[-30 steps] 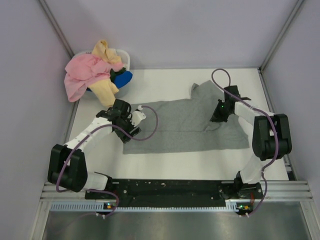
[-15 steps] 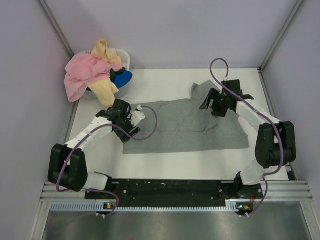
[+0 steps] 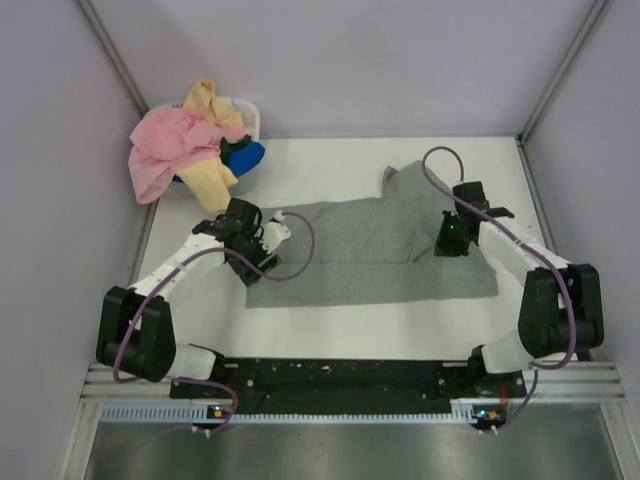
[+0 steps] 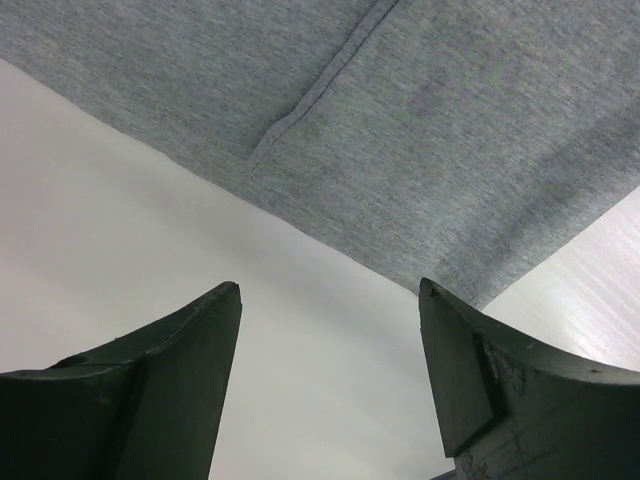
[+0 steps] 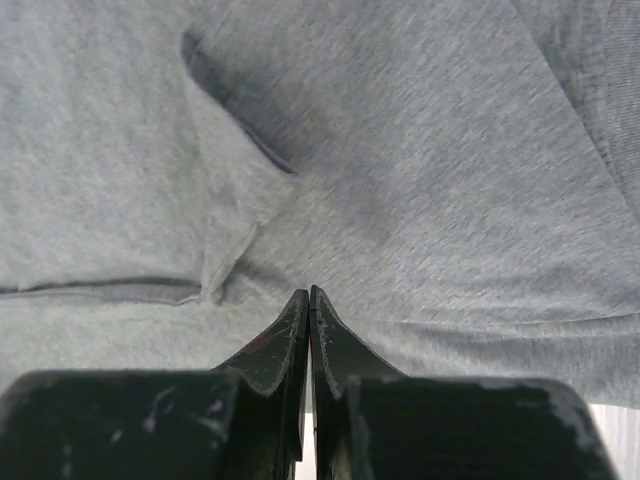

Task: Fold and stack the t-shirts
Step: Fold the flattened tshirt in 1/3 of the way

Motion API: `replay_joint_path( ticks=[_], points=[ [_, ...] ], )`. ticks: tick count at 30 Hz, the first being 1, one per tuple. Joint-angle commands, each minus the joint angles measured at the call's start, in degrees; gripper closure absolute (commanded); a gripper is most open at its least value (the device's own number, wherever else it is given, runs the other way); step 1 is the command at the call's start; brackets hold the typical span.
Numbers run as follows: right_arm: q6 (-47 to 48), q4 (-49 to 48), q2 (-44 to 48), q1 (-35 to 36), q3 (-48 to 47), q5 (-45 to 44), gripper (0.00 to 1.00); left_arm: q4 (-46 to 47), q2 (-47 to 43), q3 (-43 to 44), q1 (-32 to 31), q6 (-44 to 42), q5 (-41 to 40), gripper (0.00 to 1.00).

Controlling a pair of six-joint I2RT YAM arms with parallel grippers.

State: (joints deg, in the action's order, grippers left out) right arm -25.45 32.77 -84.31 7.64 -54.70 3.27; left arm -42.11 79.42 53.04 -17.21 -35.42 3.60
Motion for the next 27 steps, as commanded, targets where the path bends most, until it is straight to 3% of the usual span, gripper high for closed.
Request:
replay_joint_path(
  ticks=[1, 9, 19, 24, 25, 27],
  points=[
    [-0.5, -1.1, -2.6, -0.2, -1.2, -5.5, 1.00, 0.4, -1.0, 0.4, 0.4, 0.4, 0.6, 0.24],
    [0.1, -4.6, -11.1, 1.1, -7.3, -1.3, 1.00, 0.8, -0.8, 0.2, 0.5, 0.4, 0.3, 0.24],
    [-2.4, -1.4, -25.9, 9.1, -28.4, 3.6, 1.00, 0.5, -1.1, 0.6, 1.2, 0.3, -0.3, 0.24],
    [-1.0, 2.0, -18.2, 7.0, -29.6, 0.0, 1.00, -0.9, -2.6, 0.4, 1.4, -1.4, 1.2, 0.24],
    [-1.8, 1.9, -14.6, 5.5, -27.1, -0.4, 0.92, -1.6, -2.9, 0.3, 1.5, -2.0, 2.4, 0.24],
    [-4.7, 1.8, -7.0, 0.9, -20.5, 0.4, 0.53, -2.9, -3.3, 0.0, 1.4, -3.8, 5.4, 0.24]
  ],
)
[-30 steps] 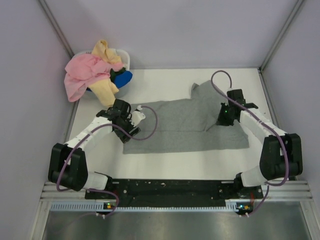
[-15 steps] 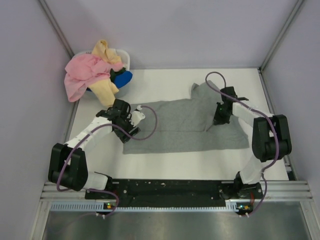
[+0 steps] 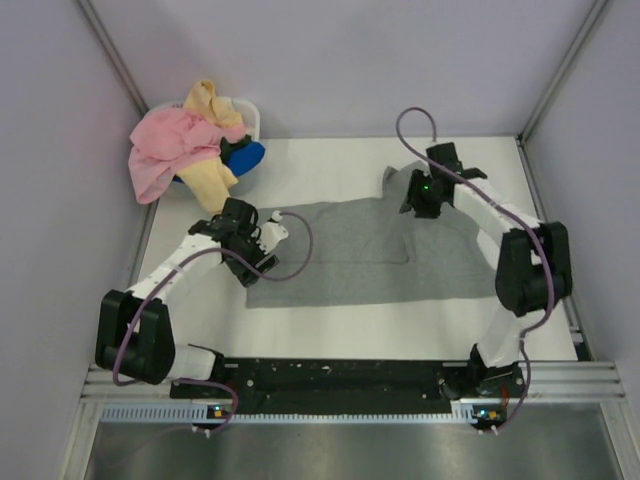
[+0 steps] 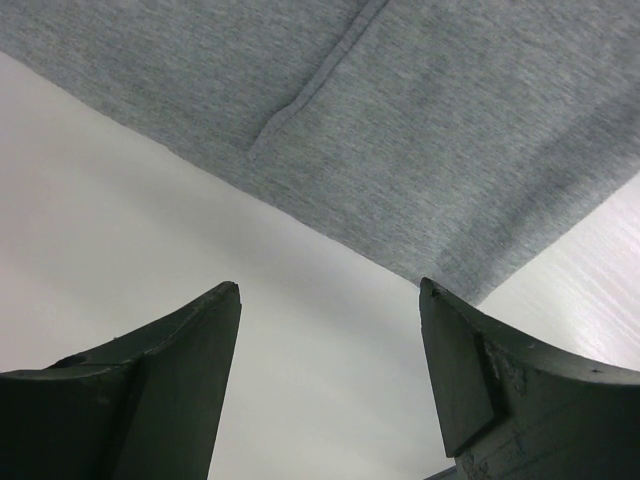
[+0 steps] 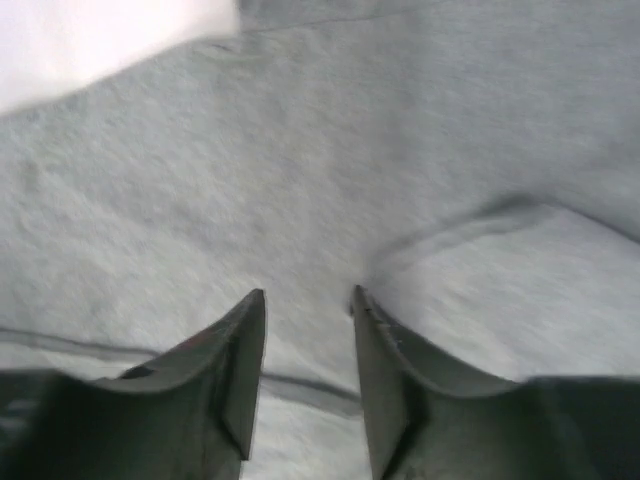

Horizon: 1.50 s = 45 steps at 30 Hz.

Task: Fold and stack the t-shirts
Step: Fold the flattened tshirt in 1/3 of the way

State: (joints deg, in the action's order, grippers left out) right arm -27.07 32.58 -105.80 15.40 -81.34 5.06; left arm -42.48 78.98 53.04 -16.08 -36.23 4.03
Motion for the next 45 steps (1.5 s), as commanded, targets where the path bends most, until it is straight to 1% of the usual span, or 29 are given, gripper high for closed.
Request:
replay_joint_path(
  ticks=[1, 3, 4, 5, 7, 9, 10, 12, 13, 15, 16, 19, 20, 21, 22, 23, 24, 26, 27, 31, 34, 37, 41, 42, 43, 44, 45],
  points=[
    [-4.7, 2.0, 18.5, -9.8, 10.2, -1.1, 0.35, -3.2, -3.2, -0.5, 0.3, -4.0, 6.3, 0.24],
    [-7.1, 1.9, 25.8, -15.1, 17.8, -0.8, 0.12, -4.7, -3.8, -1.5, 0.2, -6.3, 10.2, 0.24],
    [-8.9, 2.1, 28.9, -19.4, 21.3, -0.8, 0.02, -5.0, -4.2, -2.3, 0.0, -7.4, 10.9, 0.23],
    [-9.7, 2.3, 32.0, -22.5, 25.1, -0.5, 0.01, -4.9, -4.4, -3.2, -0.3, -8.1, 11.4, 0.22],
    [-10.7, 2.9, 37.0, -31.0, 32.3, 0.0, 0.01, -4.2, -4.9, -5.3, -1.1, -9.6, 11.3, 0.21],
    [-12.8, 3.5, 41.2, -36.6, 38.0, -0.7, 0.08, -2.4, -5.3, -7.6, -1.6, -10.4, 10.1, 0.20],
    [-13.8, 3.4, 43.2, -38.3, 40.1, -0.8, 0.10, -1.6, -5.2, -8.7, -1.8, -10.9, 9.2, 0.20],
    [-15.2, 3.3, 45.0, -39.4, 43.1, -2.8, 0.16, 0.7, -5.0, -11.1, -1.9, -11.3, 7.4, 0.20],
    [-15.2, 3.1, 44.7, -39.5, 44.0, -3.2, 0.19, 2.3, -4.7, -12.2, -1.9, -11.3, 6.3, 0.20],
    [-14.9, 1.9, 42.1, -39.4, 45.0, -3.6, 0.23, 5.8, -3.9, -14.2, -1.9, -10.5, 3.8, 0.21],
    [-14.8, 1.3, 40.4, -39.5, 45.2, -4.2, 0.28, 7.8, -3.2, -15.0, -1.9, -10.0, 3.0, 0.22],
    [-15.2, -0.8, 35.8, -39.5, 45.6, -4.6, 0.37, 11.6, -2.0, -16.3, -1.9, -8.6, 2.5, 0.26],
    [-15.4, -1.5, 34.6, -39.4, 45.7, -4.8, 0.43, 12.6, -1.7, -16.6, -1.9, -8.2, 3.1, 0.29],
    [-15.7, -2.0, 33.5, -39.5, 45.9, -4.8, 0.53, 13.8, -1.6, -16.7, -1.9, -7.8, 3.6, 0.33],
    [-16.0, -2.2, 32.7, -39.4, 45.9, -6.6, 0.66, 14.5, -1.4, -17.2, -1.9, -7.4, 4.0, 0.40],
    [-16.0, -2.1, 32.0, -39.5, 45.8, -6.6, 0.81, 15.5, -1.3, -17.4, -1.9, -6.8, 4.3, 0.47],
    [-16.2, -2.0, 31.6, -39.5, 45.7, -6.6, 1.00, 16.1, -1.3, -17.6, -1.9, -6.3, 4.7, 0.56],
    [-16.2, -1.3, 32.3, -39.7, 45.3, -5.4, 1.00, 16.0, -1.8, -17.9, -1.9, -6.0, 5.9, 0.77],
    [-16.6, 0.4, 32.9, -40.0, 45.0, -5.8, 1.00, 15.4, -2.4, -17.7, -1.9, -6.0, 6.0, 1.00],
    [-21.8, 9.9, 39.0, -43.3, 42.6, -9.1, 1.00, 8.7, -5.8, -15.9, -1.9, -6.8, 5.4, 1.00],
    [-25.6, 18.2, 46.7, -44.9, 40.8, -12.0, 1.00, -0.3, -7.3, -13.5, -1.9, -8.1, 6.7, 1.00],
    [-28.0, 24.8, 52.0, -46.0, 39.6, -13.5, 1.00, -7.9, -8.0, -11.9, -1.9, -10.1, 9.3, 1.00],
    [-30.8, 30.9, 55.6, -46.2, 39.3, -14.5, 1.00, -16.6, -8.1, -10.2, -1.9, -13.5, 14.6, 1.00],
    [-31.0, 32.1, 56.1, -46.2, 39.3, -15.3, 1.00, -19.6, -8.0, -9.3, -1.9, -14.6, 15.9, 0.97],
    [-30.9, 32.8, 56.4, -46.2, 39.1, -16.2, 1.00, -22.4, -7.9, -8.2, -1.9, -16.1, 17.5, 0.83],
    [-30.8, 33.6, 56.6, -46.2, 38.6, -17.8, 0.97, -24.8, -8.1, -7.3, -1.9, -17.2, 18.5, 0.69],
    [-30.4, 34.0, 56.8, -46.2, 37.8, -19.6, 0.77, -26.0, -8.3, -6.4, -1.9, -17.6, 18.6, 0.51]
  ],
)
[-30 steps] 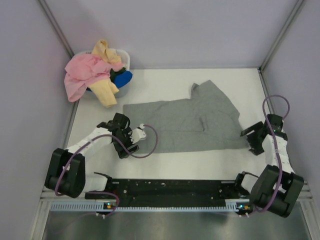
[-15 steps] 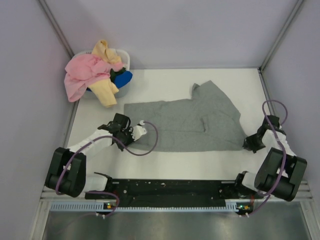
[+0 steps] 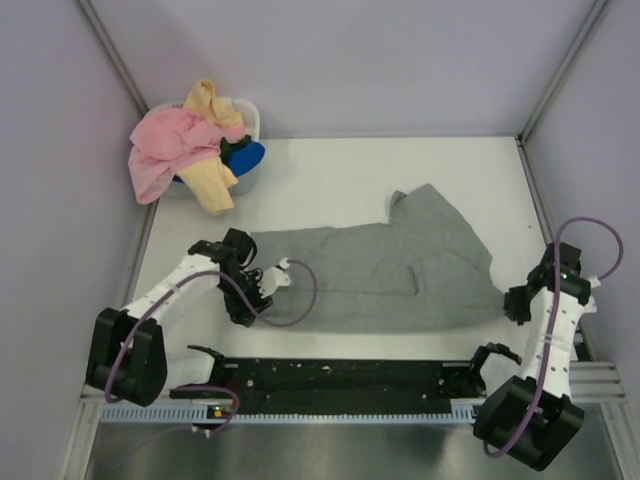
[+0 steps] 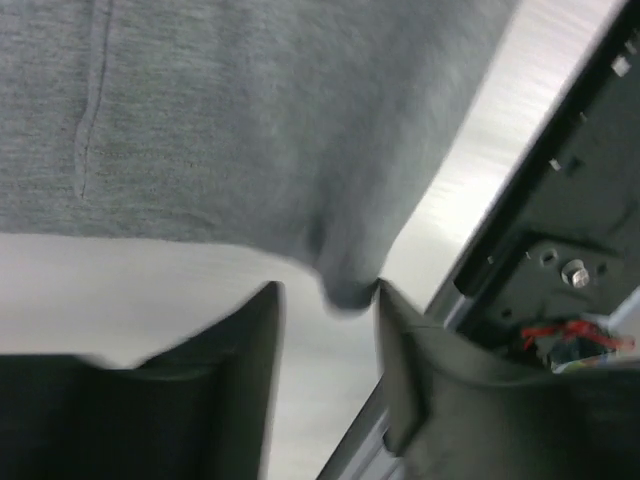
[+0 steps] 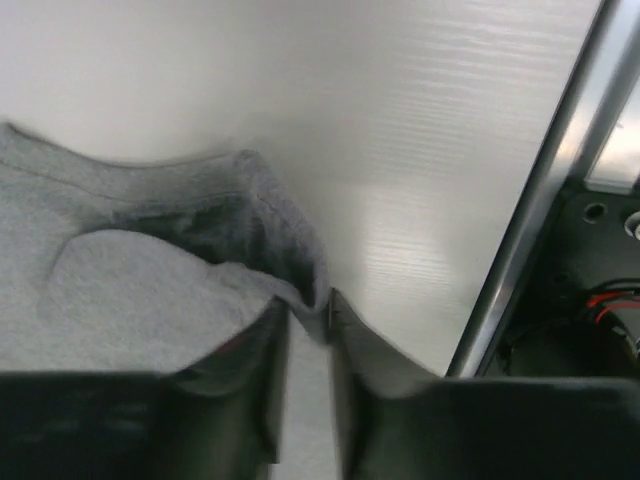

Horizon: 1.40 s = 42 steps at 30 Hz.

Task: Fold and stack the t-shirts
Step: Fold the flattened tshirt in 1/3 of the way, then grap the side of the flattened tshirt furthest away from the robot with both arms

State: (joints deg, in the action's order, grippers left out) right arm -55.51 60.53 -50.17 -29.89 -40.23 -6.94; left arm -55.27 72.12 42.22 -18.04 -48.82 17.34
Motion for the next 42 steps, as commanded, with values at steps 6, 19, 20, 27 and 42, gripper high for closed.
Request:
replay_joint_path(
  ticks=[6, 19, 20, 27, 42],
  points=[
    [6.5, -6.1, 1.5, -0.6, -10.5, 0.9, 0.18, -5.9, 1.0, 16.9, 5.9, 2.2, 4.3, 0.23],
    [33.9, -32.7, -45.0, 28.1, -44.7, 14.0, 0.14, 3.3, 30.5, 45.0, 8.9, 9.1, 3.3, 0.33],
    [35.3, -32.5, -48.6, 28.9, -48.2, 14.6, 0.14, 3.4, 32.1, 46.2, 8.9, 8.7, 2.2, 0.32],
    [39.1, -28.8, -73.2, 29.5, -68.6, 14.8, 0.18, 3.2, 40.8, 50.2, 9.0, 4.4, -3.4, 0.27],
    [39.4, -24.6, -80.4, 33.7, -67.7, 19.4, 0.51, -3.8, 49.3, 53.8, 9.0, -0.9, 3.7, 0.48]
  ],
)
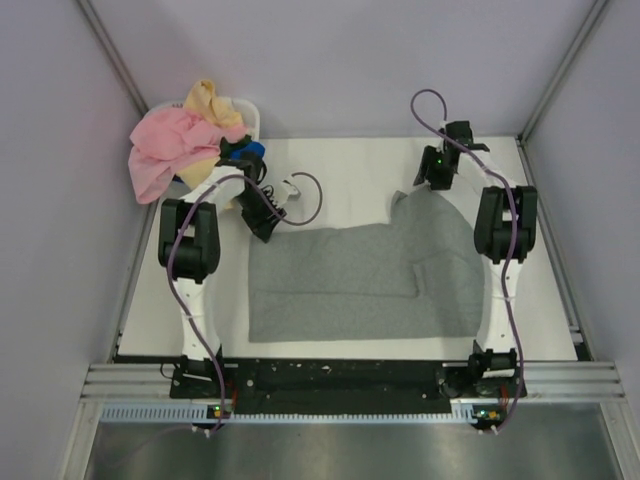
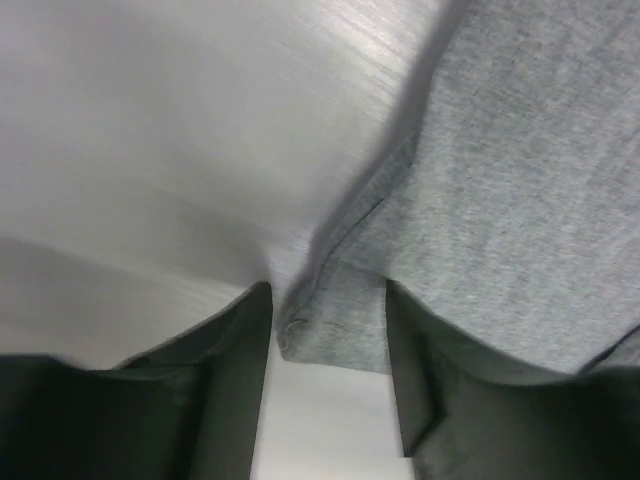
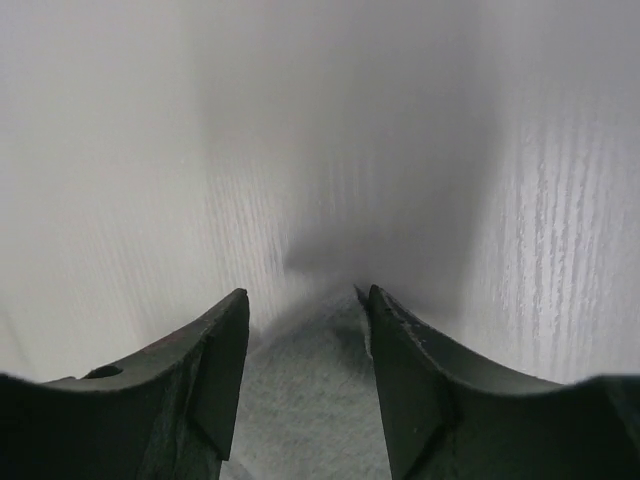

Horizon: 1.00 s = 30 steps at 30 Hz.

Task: Fold and stack the t-shirts
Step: Grap the side of the flattened tshirt furthest away from the robot with both arms, then fold the other side of the tshirt into a rectangle

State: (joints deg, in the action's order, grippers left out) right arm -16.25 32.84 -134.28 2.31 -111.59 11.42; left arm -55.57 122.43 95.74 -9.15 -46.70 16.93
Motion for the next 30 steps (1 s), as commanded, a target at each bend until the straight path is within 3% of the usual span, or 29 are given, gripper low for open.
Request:
replay_joint_path(
  ticks=[1, 3, 5, 6, 12, 18, 23, 30],
  points=[
    [0.1, 3.4, 4.5, 1.5, 4.5, 0.4, 0.58, -3.1, -1.0, 0.0, 0.1, -3.0, 3.6, 0.61],
    [0.1, 4.1, 6.4, 1.5, 5.8, -0.1, 0.74, -3.8, -1.1, 0.2, 0.1, -2.2, 3.3, 0.98],
    [-0.1, 4.8, 8.8, 1.5, 6.7, -0.3, 0.95, -4.7, -2.3, 0.4, 0.1, -1.5, 4.6, 1.00],
    [-0.1, 5.0, 10.8, 1.4, 7.3, -0.9, 1.00, -4.5, -3.9, -0.1, 0.1, -1.5, 5.5, 1.00],
    [-1.1, 5.2, 26.6, 1.6, 17.6, -6.4, 1.00, 0.8, -15.6, -8.2, 0.0, -1.9, 6.0, 1.00],
    [-3.5, 8.4, 48.9, 1.5, 40.7, -7.5, 1.00, -1.9, -26.8, -17.5, -0.3, -5.5, 1.8, 1.00],
    [-6.1, 15.3, 62.4, 1.5, 52.0, -14.7, 1.00, -3.4, -34.8, -26.0, -1.5, -7.7, 3.6, 1.00],
    [-13.4, 15.9, 69.2, 1.4, 62.7, -14.0, 1.00, -1.6, -38.9, -35.8, -3.2, -8.2, 4.7, 1.00]
  ],
)
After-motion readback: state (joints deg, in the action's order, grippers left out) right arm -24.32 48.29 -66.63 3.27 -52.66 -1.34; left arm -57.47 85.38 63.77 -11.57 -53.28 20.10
